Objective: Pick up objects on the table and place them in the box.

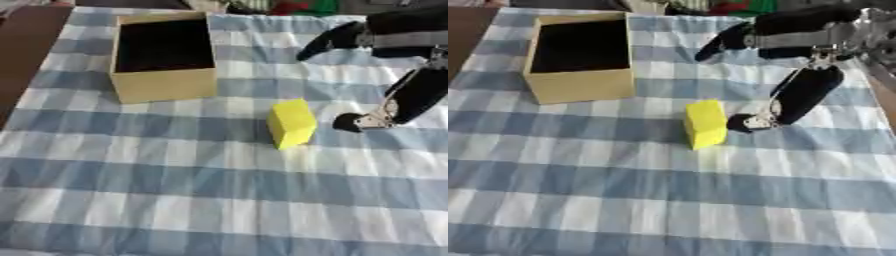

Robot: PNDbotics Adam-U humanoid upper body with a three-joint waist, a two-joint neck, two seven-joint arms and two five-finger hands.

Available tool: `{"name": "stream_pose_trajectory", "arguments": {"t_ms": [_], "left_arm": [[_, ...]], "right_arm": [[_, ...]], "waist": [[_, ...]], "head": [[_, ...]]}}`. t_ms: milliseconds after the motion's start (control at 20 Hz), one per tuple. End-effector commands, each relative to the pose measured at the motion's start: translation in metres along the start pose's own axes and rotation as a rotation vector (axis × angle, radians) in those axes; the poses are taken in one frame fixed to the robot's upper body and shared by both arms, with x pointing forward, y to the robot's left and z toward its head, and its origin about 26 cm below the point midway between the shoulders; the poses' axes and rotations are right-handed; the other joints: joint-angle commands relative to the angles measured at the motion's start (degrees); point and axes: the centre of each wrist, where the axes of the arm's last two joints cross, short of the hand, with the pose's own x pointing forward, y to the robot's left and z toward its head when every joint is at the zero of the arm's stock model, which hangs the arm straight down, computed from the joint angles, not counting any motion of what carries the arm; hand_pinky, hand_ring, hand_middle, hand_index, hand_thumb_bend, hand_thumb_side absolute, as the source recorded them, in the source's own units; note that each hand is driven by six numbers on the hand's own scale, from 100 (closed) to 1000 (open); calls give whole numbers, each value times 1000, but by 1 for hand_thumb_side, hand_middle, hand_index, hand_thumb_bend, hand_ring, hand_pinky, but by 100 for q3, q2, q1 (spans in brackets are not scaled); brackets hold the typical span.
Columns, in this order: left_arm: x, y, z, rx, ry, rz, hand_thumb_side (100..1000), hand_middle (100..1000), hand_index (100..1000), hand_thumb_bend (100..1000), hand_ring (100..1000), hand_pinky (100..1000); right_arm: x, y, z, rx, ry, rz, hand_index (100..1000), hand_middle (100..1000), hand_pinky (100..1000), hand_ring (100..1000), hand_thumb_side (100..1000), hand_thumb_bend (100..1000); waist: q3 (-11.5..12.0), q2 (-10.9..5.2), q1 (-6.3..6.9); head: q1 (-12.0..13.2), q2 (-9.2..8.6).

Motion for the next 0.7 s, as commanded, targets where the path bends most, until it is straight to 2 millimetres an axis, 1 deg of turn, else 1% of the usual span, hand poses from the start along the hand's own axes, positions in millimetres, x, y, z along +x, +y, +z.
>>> {"name": "stream_pose_trajectory", "arguments": {"t_ms": [50, 250, 500, 700], "left_arm": [[5, 2, -7, -2, -35, 3, 231, 520, 722, 100, 694, 952], [5, 2, -7, -2, -33, 4, 233, 520, 721, 100, 694, 952], [6, 1, -7, -5, -35, 8, 236, 519, 721, 100, 695, 953], [6, 1, -7, -7, -31, 10, 237, 518, 721, 100, 695, 953]], "right_arm": [[6, -6, 3, -1, 37, 41, 1000, 905, 990, 1000, 380, 402], [10, -5, -2, 25, 45, 35, 991, 886, 987, 1000, 352, 418], [15, -3, -10, 71, 68, 29, 1000, 889, 981, 1000, 386, 427], [16, -1, -19, 95, 95, 39, 1000, 895, 985, 1000, 382, 462]], "waist": [[-1, -91, 6], [-24, -72, 2], [-34, -51, -3], [-19, -37, -15]], "head": [[-17, -46], [-8, -52], [-5, -66], [-17, -73]]}}
